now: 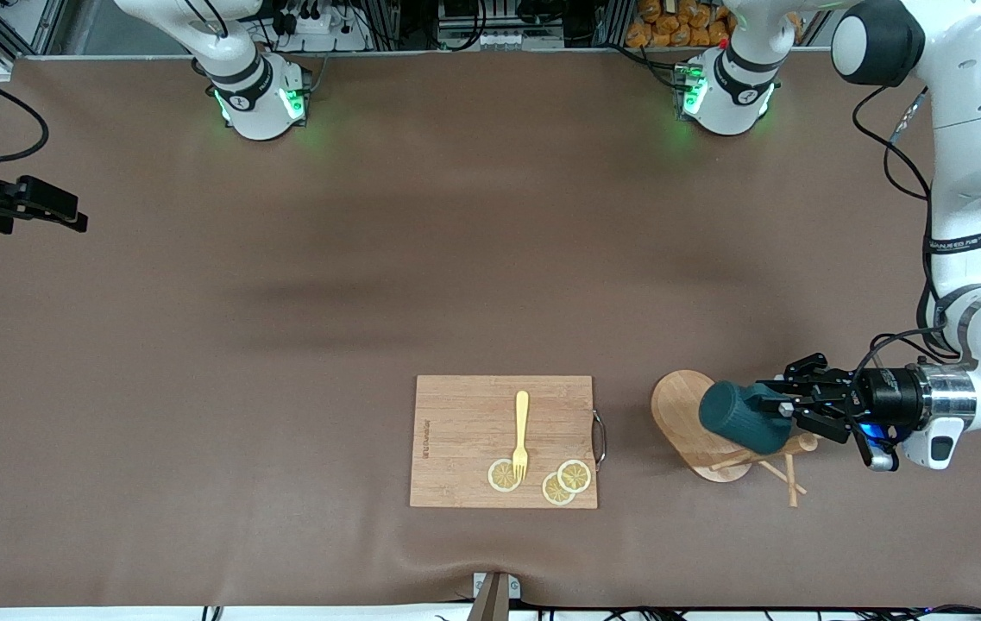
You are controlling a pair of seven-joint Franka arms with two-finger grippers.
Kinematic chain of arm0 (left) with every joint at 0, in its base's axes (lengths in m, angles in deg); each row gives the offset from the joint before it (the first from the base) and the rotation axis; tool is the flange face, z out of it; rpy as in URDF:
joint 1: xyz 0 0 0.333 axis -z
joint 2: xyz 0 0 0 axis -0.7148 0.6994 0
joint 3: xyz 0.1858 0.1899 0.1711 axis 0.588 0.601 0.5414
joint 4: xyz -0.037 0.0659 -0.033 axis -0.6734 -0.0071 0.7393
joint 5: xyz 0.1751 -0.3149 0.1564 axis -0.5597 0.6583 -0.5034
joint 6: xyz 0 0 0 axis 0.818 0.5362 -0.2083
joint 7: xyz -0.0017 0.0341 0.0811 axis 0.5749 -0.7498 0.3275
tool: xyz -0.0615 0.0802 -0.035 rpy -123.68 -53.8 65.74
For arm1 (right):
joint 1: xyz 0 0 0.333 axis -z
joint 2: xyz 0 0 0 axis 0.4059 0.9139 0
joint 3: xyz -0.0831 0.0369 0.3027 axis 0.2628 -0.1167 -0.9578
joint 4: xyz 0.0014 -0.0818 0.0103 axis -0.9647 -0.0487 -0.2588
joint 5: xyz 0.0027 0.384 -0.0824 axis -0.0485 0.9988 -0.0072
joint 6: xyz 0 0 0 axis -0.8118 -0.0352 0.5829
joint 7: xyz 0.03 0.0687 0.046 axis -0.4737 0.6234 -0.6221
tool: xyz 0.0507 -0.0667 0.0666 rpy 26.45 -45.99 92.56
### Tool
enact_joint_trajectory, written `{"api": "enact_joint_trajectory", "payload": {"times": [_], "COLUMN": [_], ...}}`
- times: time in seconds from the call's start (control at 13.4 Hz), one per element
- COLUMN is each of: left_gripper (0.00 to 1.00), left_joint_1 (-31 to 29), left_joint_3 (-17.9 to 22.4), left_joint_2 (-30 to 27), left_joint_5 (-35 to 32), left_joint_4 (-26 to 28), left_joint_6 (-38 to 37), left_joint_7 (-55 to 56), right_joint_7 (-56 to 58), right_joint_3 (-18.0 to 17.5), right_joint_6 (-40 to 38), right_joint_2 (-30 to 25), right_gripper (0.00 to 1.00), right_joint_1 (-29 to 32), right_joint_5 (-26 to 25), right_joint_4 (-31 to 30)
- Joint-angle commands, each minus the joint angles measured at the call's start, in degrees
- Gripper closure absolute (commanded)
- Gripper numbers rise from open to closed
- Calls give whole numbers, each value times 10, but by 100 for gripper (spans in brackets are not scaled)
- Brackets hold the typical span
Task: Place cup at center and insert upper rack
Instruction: 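Hang the mug on a stand peg with the left gripper, then open the left gripper and release the mug handle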
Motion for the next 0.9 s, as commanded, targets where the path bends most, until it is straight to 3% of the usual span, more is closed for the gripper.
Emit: {"api": "enact_joint_trajectory", "payload": {"times": [0.0,0.37,0.82], "left_gripper": [0,0,0], "left_joint_1": [-9,-35,-49], "left_joint_3": [-5,-7,2], "left_joint_2": [-1,-14,-76], "left_joint_5": [18,62,63], "left_joint_4": [-8,-12,-12], "left_joint_6": [-16,-44,-49], "left_joint_7": [2,44,66], "right_joint_7": [-9,-9,-9], "right_joint_3": [-3,-4,-5], "right_joint_6": [-1,-1,0], "right_joint_2": [2,2,2], "right_gripper": [0,0,0], "right_joint_1": [-1,-3,-3], "right_joint_5": [-1,-1,-2], "right_joint_4": [5,7,8]}}
